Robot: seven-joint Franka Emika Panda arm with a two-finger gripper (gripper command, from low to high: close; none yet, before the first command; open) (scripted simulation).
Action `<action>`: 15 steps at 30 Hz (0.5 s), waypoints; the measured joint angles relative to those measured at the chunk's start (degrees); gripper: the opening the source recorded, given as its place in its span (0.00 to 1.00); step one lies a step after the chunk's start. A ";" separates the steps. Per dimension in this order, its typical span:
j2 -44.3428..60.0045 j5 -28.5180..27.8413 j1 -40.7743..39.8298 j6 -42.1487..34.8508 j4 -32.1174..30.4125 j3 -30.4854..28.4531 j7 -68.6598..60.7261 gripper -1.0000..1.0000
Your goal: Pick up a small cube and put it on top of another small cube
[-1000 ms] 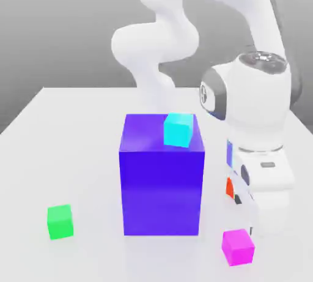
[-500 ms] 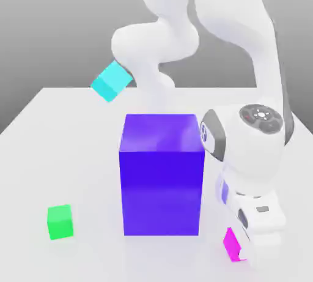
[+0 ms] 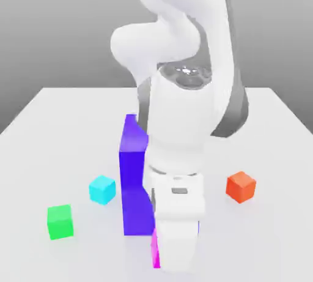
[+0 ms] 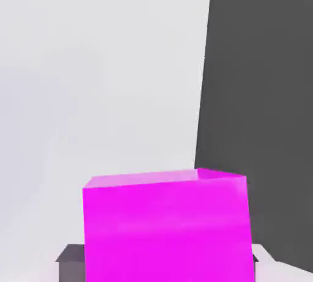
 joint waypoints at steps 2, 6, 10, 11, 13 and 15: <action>-2.22 -1.15 -3.02 -0.58 -1.69 -3.14 -2.72 0.00; -9.23 1.22 -12.85 -2.29 -8.99 -9.51 -12.97 0.00; -7.95 8.20 -17.23 0.33 -12.01 -7.35 -20.40 0.00; -6.50 10.28 -17.06 1.54 -12.00 -6.47 -21.99 0.00; -3.33 14.61 -17.99 4.08 -11.85 -4.48 -25.18 0.00; -0.04 18.91 -19.71 6.68 -11.64 -1.89 -28.30 0.00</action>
